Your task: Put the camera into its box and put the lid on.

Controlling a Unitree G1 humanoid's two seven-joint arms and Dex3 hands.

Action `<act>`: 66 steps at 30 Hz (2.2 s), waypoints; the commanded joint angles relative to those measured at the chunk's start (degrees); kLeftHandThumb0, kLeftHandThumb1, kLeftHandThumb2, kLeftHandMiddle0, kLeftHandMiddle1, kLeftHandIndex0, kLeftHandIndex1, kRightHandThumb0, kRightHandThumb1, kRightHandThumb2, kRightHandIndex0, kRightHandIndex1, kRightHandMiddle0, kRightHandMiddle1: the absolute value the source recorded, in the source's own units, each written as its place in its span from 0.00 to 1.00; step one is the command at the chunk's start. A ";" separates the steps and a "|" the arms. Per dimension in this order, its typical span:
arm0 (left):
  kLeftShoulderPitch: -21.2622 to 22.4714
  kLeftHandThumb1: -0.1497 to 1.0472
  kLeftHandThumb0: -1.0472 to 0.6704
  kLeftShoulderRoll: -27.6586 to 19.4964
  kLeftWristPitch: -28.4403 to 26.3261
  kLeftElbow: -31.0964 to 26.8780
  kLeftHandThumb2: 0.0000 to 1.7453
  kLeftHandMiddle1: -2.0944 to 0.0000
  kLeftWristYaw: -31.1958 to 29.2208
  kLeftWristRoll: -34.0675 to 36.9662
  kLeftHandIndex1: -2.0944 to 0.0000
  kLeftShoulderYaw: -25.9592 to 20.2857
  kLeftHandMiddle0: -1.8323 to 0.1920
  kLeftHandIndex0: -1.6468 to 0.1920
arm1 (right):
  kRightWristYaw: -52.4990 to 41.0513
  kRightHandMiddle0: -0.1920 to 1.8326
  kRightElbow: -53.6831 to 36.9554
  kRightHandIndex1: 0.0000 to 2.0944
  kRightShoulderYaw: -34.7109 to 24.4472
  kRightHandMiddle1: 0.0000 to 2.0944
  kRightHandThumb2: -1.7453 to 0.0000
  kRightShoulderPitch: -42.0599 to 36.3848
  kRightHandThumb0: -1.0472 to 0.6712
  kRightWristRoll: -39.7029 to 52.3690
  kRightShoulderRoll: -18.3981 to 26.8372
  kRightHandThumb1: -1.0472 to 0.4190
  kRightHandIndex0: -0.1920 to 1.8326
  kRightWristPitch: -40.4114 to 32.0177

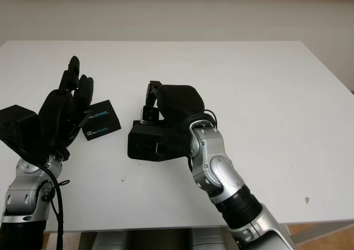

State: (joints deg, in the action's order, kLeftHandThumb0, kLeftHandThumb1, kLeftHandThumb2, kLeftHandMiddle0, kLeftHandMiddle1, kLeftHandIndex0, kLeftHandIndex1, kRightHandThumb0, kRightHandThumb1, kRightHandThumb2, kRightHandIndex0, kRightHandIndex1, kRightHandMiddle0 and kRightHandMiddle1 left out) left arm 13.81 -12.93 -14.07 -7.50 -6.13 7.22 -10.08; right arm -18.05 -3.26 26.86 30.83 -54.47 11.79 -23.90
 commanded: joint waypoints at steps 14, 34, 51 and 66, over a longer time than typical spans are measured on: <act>0.41 1.00 0.16 -0.26 -0.47 -1.51 0.29 1.00 -0.43 0.19 1.00 0.11 1.00 1.00 | -0.79 0.19 0.71 0.04 0.96 0.94 0.97 -0.44 0.38 0.61 -0.68 0.01 0.37 0.06; 0.13 1.00 0.16 -0.12 -0.84 -1.91 0.29 1.00 0.19 -0.34 1.00 0.09 1.00 1.00 | -1.04 0.19 1.10 0.03 2.23 0.98 0.94 -2.24 0.40 0.44 -1.13 0.00 0.36 -1.31; -0.36 1.00 0.16 0.25 -0.24 -2.18 0.29 1.00 0.11 -0.21 1.00 0.03 1.00 1.00 | -1.13 0.21 2.96 0.04 3.40 1.00 0.93 -2.27 0.39 -1.65 -0.32 0.00 0.39 -1.07; -0.10 1.00 0.16 0.59 -0.76 -2.10 0.28 1.00 0.51 -0.05 1.00 -0.06 1.00 1.00 | -3.60 0.19 2.42 0.04 4.08 0.88 0.96 -1.94 0.37 -4.75 0.25 0.01 0.39 -1.10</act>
State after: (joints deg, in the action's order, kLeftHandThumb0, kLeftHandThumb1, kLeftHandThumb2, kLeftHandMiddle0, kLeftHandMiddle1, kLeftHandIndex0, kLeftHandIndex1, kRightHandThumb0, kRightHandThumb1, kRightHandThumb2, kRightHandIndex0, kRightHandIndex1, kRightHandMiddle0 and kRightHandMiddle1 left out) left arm 13.63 -12.66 -14.84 -8.86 -5.90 6.90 -10.11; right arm -21.24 -0.67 30.83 28.88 -58.67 11.40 -24.89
